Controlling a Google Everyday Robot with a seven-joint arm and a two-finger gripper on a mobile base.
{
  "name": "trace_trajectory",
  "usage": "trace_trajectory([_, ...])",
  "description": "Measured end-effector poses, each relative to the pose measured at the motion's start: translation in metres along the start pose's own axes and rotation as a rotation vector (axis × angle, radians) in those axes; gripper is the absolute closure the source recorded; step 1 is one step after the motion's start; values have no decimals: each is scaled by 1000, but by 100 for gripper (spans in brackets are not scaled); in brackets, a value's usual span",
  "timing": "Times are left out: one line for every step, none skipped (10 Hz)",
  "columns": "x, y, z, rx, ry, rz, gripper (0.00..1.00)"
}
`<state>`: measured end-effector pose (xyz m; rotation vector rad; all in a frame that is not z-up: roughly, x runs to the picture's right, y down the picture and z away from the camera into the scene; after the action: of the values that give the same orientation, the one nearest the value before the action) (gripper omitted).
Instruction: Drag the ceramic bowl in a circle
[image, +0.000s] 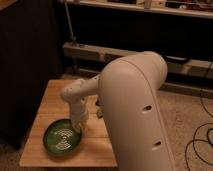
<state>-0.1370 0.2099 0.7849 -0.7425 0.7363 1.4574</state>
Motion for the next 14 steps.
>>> trace_trajectory([-4, 2, -1, 0, 2, -4, 94])
trace_trajectory([0, 2, -1, 2, 6, -19, 91])
trace_trajectory([5, 4, 0, -2, 5, -58, 83])
trace_trajectory([9, 9, 1, -8, -3, -103, 75])
trace_trajectory([20, 22, 1, -29, -3, -176, 61])
trace_trajectory([23, 29, 1, -44, -5, -205, 53])
trace_trajectory([25, 29, 1, -45, -6, -219, 42])
trace_trajectory([27, 29, 2, -41, -7, -229, 33])
trace_trajectory([29, 30, 3, -30, -10, -228, 24])
trace_trajectory([30, 30, 4, -12, -12, -227, 21])
trace_trajectory([32, 33, 5, 2, -12, -231, 20])
trace_trajectory([31, 31, 7, 14, -11, -226, 20])
trace_trajectory([30, 29, 8, 23, -12, -223, 20])
trace_trajectory([31, 32, 9, 29, -12, -228, 20])
